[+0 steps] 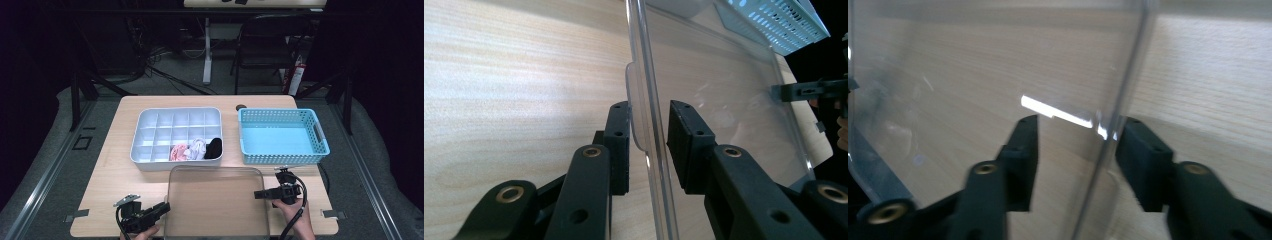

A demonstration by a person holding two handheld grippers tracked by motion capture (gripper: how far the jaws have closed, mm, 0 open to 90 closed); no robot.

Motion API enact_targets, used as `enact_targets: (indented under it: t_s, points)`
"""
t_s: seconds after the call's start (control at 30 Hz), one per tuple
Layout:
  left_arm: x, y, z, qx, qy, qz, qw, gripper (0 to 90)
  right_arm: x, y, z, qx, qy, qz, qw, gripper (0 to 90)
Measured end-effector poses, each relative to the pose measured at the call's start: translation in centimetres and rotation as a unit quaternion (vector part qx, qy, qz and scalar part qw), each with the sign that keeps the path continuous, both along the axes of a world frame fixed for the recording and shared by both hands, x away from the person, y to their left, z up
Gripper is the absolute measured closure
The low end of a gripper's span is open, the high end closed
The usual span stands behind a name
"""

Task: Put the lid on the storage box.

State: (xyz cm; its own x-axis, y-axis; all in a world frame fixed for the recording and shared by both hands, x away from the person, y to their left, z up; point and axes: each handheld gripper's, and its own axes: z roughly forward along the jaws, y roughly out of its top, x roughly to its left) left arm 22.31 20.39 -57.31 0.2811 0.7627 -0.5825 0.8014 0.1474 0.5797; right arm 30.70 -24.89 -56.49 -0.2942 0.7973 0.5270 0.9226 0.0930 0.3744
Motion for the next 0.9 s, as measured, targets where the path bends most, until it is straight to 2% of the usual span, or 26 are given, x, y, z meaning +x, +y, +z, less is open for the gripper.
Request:
enact_targets:
  t_s: [0.13, 0.17, 0.37, 0.53, 0.6, 0.9]
  points:
    - [0.0, -0.1, 0.1, 0.004, -0.005, 0.0, 1.0, 71.3, -0.1, 0.0, 0.1, -0.002, -0.003, -0.001, 1.0, 55.3]
    - [0.1, -0.1, 0.2, 0.011, -0.006, -0.002, 0.9999, 71.2, -0.1, -0.1, 0.2, -0.003, -0.005, 0.001, 1.0, 55.9]
    - [0.3, 0.0, 0.3, 0.016, -0.006, -0.002, 0.9999, 70.6, -0.5, 0.0, 1.0, 0.002, -0.033, -0.006, 0.9994, 58.9]
    - [0.6, 0.1, 0.2, 0.025, 0.0, 0.011, 0.9996, 69.8, -0.7, 0.2, 1.5, 0.007, -0.053, 0.0, 0.9986, 61.6]
    - [0.6, 0.1, 0.1, 0.022, -0.001, 0.013, 0.9997, 69.5, -0.8, 0.2, 1.6, 0.009, -0.057, -0.003, 0.9983, 62.4]
    - [0.3, 0.0, 0.8, 0.034, -0.022, 0.016, 0.999, 69.3, -1.3, 0.4, 2.5, 0.013, -0.076, -0.01, 0.997, 64.6]
